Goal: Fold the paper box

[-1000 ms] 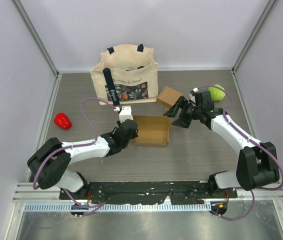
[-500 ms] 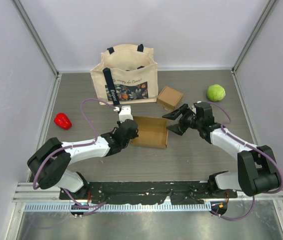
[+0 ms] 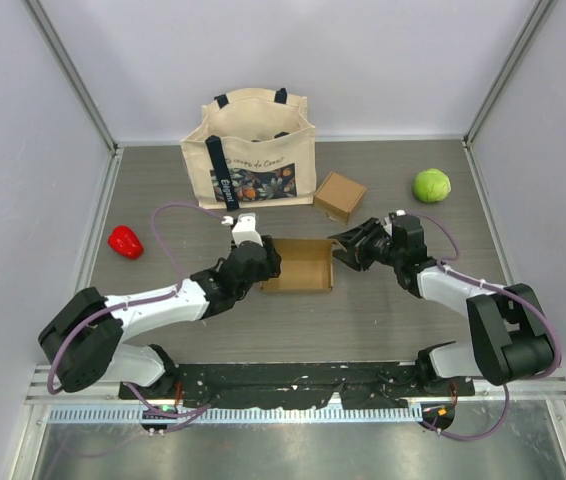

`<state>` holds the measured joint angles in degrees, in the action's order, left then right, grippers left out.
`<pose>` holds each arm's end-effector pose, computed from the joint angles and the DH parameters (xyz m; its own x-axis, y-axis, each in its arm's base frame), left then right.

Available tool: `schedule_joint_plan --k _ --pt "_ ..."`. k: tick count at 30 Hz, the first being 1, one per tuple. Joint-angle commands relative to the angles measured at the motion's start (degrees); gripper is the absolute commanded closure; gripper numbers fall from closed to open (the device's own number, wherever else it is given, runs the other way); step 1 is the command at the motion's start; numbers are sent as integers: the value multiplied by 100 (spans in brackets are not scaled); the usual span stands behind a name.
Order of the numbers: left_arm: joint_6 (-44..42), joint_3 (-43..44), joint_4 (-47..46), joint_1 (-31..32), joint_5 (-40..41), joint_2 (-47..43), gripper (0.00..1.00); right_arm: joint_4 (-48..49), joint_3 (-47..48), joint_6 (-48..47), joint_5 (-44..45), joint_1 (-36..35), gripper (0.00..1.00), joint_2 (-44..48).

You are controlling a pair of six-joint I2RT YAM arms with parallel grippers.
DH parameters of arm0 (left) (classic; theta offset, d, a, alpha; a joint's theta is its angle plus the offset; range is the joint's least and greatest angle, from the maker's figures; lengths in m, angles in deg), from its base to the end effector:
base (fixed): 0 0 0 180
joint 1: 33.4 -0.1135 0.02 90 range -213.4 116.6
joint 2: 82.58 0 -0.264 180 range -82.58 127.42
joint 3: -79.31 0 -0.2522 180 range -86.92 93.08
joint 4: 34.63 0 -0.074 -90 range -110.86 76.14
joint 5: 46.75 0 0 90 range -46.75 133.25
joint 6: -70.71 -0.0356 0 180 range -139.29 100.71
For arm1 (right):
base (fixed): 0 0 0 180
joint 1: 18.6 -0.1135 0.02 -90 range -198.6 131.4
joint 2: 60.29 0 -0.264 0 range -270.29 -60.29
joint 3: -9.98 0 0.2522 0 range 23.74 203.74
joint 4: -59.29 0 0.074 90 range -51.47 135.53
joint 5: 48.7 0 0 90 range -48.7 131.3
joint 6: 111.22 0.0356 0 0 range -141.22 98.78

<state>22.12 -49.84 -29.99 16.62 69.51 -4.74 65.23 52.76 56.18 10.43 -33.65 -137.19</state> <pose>0.1915 -0.2039 0.2016 -0.5471 -0.2707 -0.7921 0.1110 0.9145 -0.3892 0.2474 0.0854 0.1798 -0.7432 0.6676 0.0442 0.3012 0.2749 0.9131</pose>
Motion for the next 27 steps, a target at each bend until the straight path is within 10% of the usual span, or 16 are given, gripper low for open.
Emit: schedule_joint_plan --k 1,8,23,27 --pt "-106 -139 -265 25 -436 -462 48 780 -203 -252 37 -60 51 -123" --pt "-326 -61 865 -10 -956 -1164 25 983 -212 -568 72 -60 51 -237" --pt "498 255 3562 -449 -1397 -3433 23 272 368 -1367 -182 -68 45 -237" --pt "1070 975 4375 -1596 -1964 -3039 23 -966 981 -2237 -77 -60 38 -114"
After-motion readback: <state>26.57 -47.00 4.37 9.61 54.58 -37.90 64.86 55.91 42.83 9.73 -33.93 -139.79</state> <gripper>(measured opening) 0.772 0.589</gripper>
